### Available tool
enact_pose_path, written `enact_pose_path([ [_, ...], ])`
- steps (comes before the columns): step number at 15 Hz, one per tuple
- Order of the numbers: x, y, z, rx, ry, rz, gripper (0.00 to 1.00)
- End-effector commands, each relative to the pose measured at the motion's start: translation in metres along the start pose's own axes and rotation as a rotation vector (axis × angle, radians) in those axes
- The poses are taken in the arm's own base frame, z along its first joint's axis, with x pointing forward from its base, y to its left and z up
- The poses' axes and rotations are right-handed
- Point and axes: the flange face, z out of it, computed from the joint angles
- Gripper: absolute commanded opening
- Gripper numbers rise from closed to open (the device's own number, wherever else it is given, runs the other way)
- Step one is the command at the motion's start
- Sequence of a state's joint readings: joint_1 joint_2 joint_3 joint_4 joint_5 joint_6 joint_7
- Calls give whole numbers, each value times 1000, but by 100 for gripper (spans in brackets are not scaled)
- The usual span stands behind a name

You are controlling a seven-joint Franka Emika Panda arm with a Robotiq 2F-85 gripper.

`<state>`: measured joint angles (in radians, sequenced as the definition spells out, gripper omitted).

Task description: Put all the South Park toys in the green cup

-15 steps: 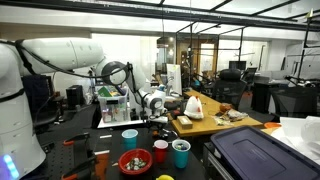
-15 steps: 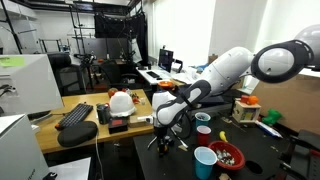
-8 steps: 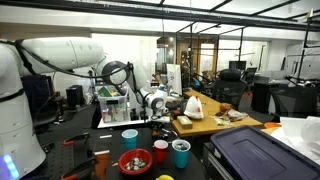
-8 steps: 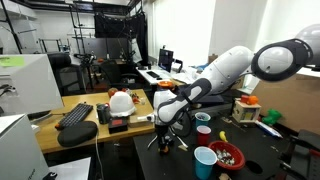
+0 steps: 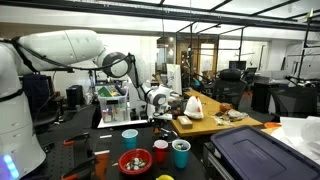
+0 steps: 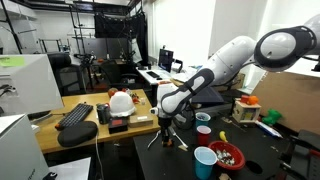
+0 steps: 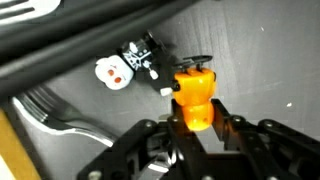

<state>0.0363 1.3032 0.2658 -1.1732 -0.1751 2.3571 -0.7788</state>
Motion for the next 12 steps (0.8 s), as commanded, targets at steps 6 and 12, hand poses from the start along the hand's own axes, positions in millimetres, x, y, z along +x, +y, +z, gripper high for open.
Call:
enact_pose_path([
  [6,-64,27,-99,-47,-1,293,8],
  [12,-122,66,-110,-130,-63,623,8],
])
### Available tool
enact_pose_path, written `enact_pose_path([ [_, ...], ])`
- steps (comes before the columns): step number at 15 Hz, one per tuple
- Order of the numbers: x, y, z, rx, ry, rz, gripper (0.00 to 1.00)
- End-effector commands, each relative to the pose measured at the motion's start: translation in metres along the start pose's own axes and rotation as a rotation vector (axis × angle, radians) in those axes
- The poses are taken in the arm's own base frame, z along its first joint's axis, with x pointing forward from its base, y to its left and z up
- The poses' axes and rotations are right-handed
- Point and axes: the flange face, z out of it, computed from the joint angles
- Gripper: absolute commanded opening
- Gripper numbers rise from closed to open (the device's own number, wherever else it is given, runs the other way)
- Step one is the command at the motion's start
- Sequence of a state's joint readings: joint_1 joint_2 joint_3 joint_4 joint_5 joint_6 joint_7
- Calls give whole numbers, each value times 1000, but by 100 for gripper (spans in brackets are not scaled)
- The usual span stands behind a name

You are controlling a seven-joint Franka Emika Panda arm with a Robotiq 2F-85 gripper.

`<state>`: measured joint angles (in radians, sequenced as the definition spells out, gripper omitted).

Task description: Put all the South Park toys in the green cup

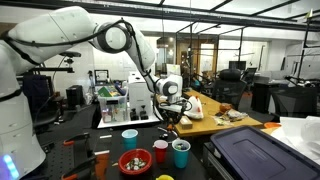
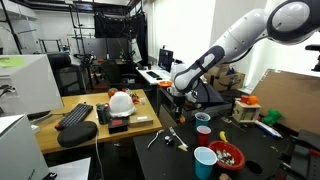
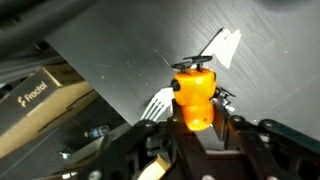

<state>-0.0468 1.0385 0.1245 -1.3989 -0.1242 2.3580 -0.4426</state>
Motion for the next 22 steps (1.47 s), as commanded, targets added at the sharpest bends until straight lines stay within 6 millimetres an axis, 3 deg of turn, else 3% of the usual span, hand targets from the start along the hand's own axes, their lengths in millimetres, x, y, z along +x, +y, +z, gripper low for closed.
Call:
enact_pose_path([
  [1,-24,27,-6,-33,-30,199,8],
  [4,-40,55,-11,-46,-42,365,8],
  [13,-68,102,-61,-17,11,719,8],
  [17,-81,115,-58,-71,-15,810,8],
  [22,-100,116,-47,-89,-77,835,8],
])
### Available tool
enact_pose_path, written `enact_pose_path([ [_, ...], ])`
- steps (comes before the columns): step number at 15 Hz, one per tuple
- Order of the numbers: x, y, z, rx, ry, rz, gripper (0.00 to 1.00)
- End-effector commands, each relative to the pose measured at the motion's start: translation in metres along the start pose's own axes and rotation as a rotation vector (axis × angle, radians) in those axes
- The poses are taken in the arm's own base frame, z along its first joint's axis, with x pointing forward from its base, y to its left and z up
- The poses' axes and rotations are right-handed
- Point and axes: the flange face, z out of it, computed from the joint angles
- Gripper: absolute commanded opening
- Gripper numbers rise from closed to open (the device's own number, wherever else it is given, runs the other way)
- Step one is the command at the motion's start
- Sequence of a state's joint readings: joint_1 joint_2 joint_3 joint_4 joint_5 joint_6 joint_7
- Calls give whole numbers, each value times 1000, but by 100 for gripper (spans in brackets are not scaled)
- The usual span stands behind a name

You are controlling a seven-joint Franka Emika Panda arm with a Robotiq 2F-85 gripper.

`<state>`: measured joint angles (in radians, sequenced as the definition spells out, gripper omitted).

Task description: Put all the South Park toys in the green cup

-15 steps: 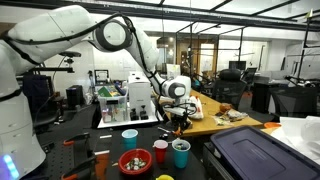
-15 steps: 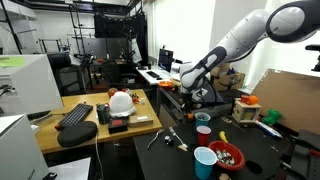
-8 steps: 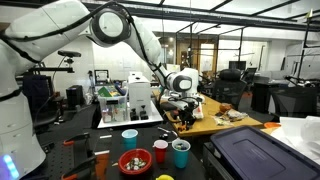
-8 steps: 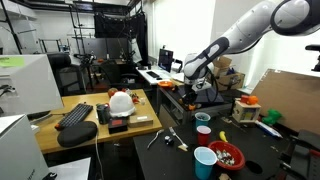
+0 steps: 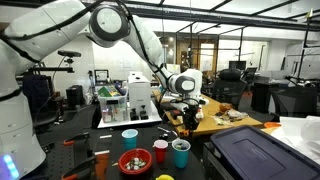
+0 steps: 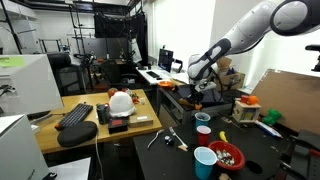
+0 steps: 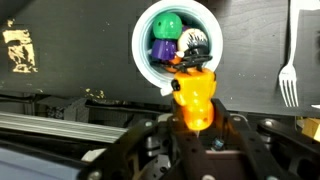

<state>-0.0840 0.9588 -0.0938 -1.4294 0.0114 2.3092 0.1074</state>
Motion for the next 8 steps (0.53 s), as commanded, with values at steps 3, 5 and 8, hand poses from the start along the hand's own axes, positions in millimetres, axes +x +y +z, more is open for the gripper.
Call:
enact_pose_path([
  [3,-23,9,3,-60,-66,-5,8],
  [5,-26,11,10,-82,-73,-28,8],
  [8,-31,10,23,-145,-64,-57,8],
])
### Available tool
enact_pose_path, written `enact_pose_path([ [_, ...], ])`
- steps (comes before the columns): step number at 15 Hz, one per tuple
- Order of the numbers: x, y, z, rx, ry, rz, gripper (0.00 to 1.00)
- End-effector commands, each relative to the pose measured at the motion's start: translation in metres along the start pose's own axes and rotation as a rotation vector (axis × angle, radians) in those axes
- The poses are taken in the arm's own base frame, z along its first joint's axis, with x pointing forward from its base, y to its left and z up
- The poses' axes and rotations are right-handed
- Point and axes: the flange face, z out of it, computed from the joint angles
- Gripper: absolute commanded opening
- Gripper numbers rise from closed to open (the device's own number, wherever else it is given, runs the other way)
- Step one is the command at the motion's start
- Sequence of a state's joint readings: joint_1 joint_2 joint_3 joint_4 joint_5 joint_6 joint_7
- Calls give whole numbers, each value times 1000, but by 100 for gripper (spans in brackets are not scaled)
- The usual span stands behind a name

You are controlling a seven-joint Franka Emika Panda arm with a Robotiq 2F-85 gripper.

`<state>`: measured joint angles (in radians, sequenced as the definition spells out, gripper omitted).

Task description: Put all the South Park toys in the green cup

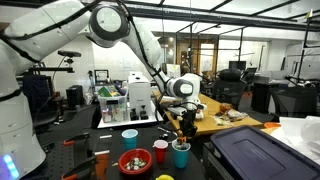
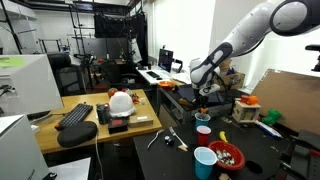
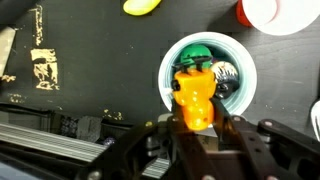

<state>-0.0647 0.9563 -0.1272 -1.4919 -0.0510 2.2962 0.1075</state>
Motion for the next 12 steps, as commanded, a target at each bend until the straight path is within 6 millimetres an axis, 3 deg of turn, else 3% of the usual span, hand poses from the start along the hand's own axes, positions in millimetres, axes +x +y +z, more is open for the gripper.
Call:
enact_pose_path([
  [1,-12,-4,5,-72,2,-36,8],
  [12,-19,-27,13,-150,73,-61,8],
])
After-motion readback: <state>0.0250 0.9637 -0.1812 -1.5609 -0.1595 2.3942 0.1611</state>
